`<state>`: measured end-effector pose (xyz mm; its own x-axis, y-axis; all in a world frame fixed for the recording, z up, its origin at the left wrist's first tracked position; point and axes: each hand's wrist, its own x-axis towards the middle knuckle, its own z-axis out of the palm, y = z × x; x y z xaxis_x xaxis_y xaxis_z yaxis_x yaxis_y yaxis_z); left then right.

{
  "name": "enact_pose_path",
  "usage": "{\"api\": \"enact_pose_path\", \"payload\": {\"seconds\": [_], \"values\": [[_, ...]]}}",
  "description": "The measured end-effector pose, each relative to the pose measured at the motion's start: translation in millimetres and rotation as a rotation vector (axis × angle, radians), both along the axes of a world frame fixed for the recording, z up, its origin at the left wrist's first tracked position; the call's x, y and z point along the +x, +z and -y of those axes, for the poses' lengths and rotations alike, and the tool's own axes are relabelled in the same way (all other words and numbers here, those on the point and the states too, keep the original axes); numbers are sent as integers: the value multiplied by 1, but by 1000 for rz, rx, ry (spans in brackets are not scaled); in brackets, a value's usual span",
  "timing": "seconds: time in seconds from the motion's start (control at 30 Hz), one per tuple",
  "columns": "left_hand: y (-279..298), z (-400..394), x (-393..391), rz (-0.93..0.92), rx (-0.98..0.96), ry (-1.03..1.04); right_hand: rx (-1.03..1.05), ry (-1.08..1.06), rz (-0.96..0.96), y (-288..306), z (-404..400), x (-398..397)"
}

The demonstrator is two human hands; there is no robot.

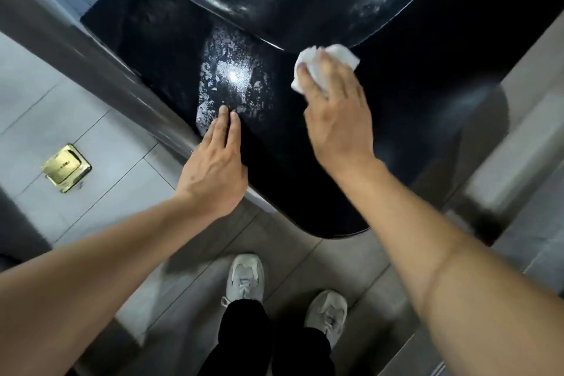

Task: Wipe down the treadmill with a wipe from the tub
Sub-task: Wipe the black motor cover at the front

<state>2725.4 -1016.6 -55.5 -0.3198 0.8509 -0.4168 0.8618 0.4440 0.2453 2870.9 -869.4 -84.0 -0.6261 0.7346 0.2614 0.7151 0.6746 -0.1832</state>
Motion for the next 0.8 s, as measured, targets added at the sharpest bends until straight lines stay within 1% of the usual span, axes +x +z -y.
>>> {"api": "enact_pose_path", "payload": {"seconds": [0.1,0.17,0.2,0.23,0.3,0.33,0.37,0.4,0.43,0.53,0.57,0.63,0.7,0.77,0.8], "values": [[6,-3,0,-1,-79,-9,-28,-57,-57,-1,-22,7],[8,-7,-4,5,-131,-34,-65,-50,-157,-7,-6,9],[9,-10,-7,-1,-149,-49,-77,10,-176,-12,12,9],[11,-12,-11,-8,-167,-66,-73,119,-166,-17,35,11],[15,-13,-15,1,-217,-91,-77,341,-116,-30,83,26],[16,-13,-17,7,-240,-101,-101,388,-89,-32,98,36],[16,-13,-17,16,-254,-107,-110,376,-78,-32,103,45],[16,-13,-15,31,-259,-103,-116,318,-98,-32,98,48],[14,-13,-13,46,-258,-93,-113,212,-142,-31,87,47],[8,-14,-6,42,-236,-49,-203,-180,-230,-16,37,20],[5,-14,-4,23,-221,-42,-230,-244,-246,-9,21,7],[1,-13,0,-17,-177,-21,-220,-253,-205,-2,12,-17],[2,-12,5,-32,-110,9,-197,-149,-158,-8,40,-22],[6,-13,10,-44,-25,-26,-210,-80,-224,-24,91,0],[7,-14,12,-46,26,-81,-222,-96,-272,-32,121,17]]}}
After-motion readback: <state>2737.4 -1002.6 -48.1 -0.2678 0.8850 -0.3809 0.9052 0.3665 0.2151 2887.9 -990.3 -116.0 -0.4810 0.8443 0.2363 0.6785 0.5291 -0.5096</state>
